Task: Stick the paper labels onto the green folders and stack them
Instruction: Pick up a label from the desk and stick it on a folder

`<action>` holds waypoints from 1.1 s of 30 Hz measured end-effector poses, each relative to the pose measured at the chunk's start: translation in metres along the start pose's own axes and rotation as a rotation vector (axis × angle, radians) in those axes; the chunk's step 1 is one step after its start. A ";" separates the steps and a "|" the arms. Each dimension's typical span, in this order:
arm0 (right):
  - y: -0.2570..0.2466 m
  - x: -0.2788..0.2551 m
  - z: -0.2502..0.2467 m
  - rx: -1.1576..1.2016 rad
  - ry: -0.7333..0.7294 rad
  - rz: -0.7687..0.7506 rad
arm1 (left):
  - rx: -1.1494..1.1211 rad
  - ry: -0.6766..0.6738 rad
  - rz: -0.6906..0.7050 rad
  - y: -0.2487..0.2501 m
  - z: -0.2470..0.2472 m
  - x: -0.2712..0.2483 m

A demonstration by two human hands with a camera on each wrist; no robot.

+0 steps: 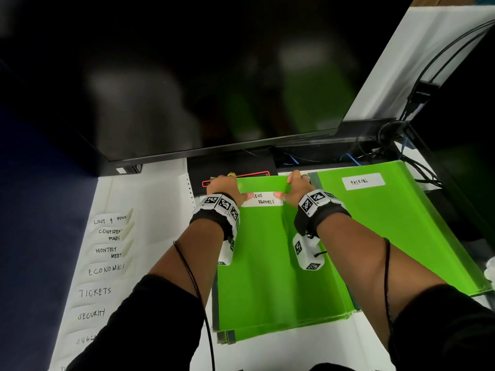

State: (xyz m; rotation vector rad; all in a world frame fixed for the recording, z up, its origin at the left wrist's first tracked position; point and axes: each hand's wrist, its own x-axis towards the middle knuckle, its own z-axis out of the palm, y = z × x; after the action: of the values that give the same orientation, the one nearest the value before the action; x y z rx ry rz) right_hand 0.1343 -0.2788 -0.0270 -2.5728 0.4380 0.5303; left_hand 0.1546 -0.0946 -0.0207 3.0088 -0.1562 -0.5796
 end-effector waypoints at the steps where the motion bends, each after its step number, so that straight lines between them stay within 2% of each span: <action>1: 0.000 0.000 0.000 0.001 0.000 0.000 | -0.022 0.013 -0.006 0.000 0.000 0.000; 10: 0.009 -0.010 0.007 0.169 0.130 -0.014 | -0.222 0.063 -0.014 -0.002 0.005 -0.012; 15: 0.015 -0.033 0.007 0.171 0.030 -0.083 | -0.393 -0.013 0.022 -0.014 0.002 -0.023; 17: 0.015 -0.046 0.011 0.121 0.016 -0.109 | -0.300 0.076 -0.024 -0.014 0.002 -0.035; 19: 0.013 -0.056 0.016 0.029 0.019 -0.150 | -0.169 0.186 -0.188 -0.013 0.002 -0.050; 21: 0.013 -0.061 0.022 -0.033 0.021 -0.173 | -0.118 0.175 -0.285 -0.013 0.002 -0.058; 24: 0.014 -0.065 0.025 -0.057 0.011 -0.166 | -0.125 0.128 -0.253 -0.015 0.004 -0.060; 29: 0.016 -0.070 0.026 -0.018 -0.012 -0.165 | -0.376 0.236 -0.262 -0.016 0.008 -0.060; 33: 0.022 -0.075 0.028 0.035 0.076 -0.093 | -0.663 0.362 -0.188 -0.020 0.015 -0.065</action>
State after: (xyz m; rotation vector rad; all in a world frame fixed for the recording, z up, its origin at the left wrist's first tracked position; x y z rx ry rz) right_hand 0.0518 -0.2673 -0.0250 -2.5721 0.3486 0.3899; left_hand 0.0903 -0.0683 -0.0127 2.4253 0.2862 -0.0565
